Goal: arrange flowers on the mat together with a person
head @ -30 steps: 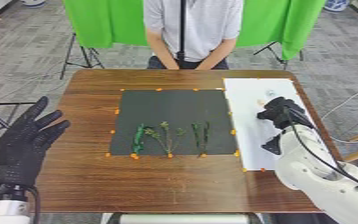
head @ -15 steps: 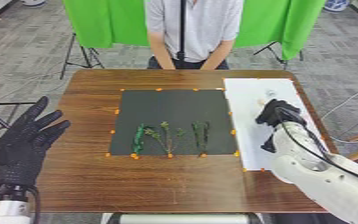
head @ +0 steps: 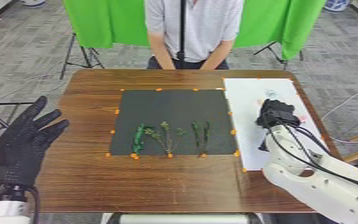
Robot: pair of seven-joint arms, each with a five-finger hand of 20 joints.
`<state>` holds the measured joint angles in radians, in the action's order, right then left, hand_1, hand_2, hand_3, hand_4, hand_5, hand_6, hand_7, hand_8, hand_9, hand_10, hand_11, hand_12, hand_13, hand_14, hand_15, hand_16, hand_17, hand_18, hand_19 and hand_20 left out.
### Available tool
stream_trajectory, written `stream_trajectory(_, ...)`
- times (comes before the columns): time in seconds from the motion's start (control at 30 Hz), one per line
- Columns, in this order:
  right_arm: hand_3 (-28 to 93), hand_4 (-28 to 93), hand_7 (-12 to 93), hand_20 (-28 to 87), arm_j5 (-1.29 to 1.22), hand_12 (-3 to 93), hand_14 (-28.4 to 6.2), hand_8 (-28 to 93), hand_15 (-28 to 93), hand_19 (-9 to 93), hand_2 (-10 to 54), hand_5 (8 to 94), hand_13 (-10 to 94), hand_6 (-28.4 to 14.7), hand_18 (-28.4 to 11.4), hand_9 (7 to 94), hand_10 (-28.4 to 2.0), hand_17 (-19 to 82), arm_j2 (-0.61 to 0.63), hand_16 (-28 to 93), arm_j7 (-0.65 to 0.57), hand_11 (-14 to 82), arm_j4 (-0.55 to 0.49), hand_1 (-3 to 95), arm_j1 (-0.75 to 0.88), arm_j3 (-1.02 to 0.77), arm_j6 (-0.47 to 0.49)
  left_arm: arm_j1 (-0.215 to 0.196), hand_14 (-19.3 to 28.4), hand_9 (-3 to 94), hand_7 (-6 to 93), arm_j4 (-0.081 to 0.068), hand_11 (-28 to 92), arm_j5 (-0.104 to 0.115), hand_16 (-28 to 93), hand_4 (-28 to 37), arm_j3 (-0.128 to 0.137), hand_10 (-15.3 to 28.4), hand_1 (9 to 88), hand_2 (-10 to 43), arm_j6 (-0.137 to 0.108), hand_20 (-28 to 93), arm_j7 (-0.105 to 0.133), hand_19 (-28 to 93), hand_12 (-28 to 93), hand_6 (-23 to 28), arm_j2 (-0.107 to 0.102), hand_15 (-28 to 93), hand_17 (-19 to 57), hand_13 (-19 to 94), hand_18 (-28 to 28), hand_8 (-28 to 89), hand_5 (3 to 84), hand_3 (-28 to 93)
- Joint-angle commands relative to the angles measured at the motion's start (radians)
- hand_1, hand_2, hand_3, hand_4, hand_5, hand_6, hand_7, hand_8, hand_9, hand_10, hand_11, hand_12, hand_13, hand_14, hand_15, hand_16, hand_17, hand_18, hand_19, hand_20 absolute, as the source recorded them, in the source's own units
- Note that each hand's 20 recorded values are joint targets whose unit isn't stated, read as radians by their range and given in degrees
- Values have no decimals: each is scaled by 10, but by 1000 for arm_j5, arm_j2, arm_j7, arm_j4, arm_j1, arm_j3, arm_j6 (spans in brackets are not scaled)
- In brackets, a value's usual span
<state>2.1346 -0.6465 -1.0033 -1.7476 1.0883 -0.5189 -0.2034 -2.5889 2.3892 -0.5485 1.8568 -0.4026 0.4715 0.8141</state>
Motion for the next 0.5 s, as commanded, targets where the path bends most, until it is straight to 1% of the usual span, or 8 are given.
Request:
stream_trajectory(0.03,602,-283,223,119,84,346,-11,4,504,752,-95,852,800,53,-163,934,-43,254,10,290,-26,101,-42,600,4,10,-138,-16,219,305,116,33,204,-41,-50,-261,43,157,218,76,-3,183,-46,404,133,44,21,476,-96,222,196,-90,311,747)
stream_trajectory(0.07,604,-283,223,118,101,347,-10,5,503,753,-95,853,800,52,-163,935,-43,254,10,292,-29,102,-53,600,-21,30,-150,-18,209,301,116,36,202,-51,-52,-261,52,156,219,76,-1,183,-54,405,133,44,27,463,-97,202,196,-90,310,747)
stream_trajectory(0.13,614,-283,222,117,129,348,-9,7,502,755,-95,857,800,48,-164,936,-44,255,1,296,-18,108,-72,598,-71,63,-178,-25,196,290,115,44,200,-44,-53,-260,72,153,219,76,11,183,-53,404,133,46,35,444,-100,175,194,-90,307,745)
stream_trajectory(0.17,616,-283,222,117,136,348,-8,8,503,757,-95,858,802,47,-164,936,-45,255,-3,296,-14,110,-87,598,-94,75,-191,-21,194,285,116,45,200,-53,-48,-259,78,154,219,76,17,183,-62,404,134,47,43,447,-100,172,194,-89,305,745)
stream_trajectory(0.33,625,-283,219,116,117,351,-7,11,506,759,-95,860,805,45,-164,937,-46,255,-68,298,63,117,-146,594,-209,132,-233,-5,212,284,116,53,200,-69,-33,-257,104,155,221,75,37,191,-84,416,136,47,50,494,-97,201,200,-88,303,742)
stream_trajectory(0.43,631,-283,219,115,66,353,-8,15,511,760,-95,860,806,45,-163,937,-47,255,-163,300,100,121,-103,591,-423,333,-286,-13,224,292,118,51,207,-46,-37,-258,116,157,221,75,21,200,-22,432,137,47,15,536,-94,211,203,-88,301,738)
stream_trajectory(0.47,633,-283,219,115,61,354,-8,16,512,760,-95,860,806,45,-163,937,-47,255,-208,300,134,122,-86,590,-435,342,-266,-12,226,295,118,53,208,-49,-39,-258,128,158,220,74,25,202,-34,435,137,47,21,543,-92,213,203,-88,301,739)
stream_trajectory(0.5,634,-283,219,115,40,355,-8,16,513,761,-95,860,805,44,-162,937,-47,254,-245,301,144,122,-70,590,-499,407,-293,-3,226,298,118,49,210,-39,-45,-259,131,160,219,74,25,204,-20,437,137,47,10,547,-92,214,203,-88,301,739)
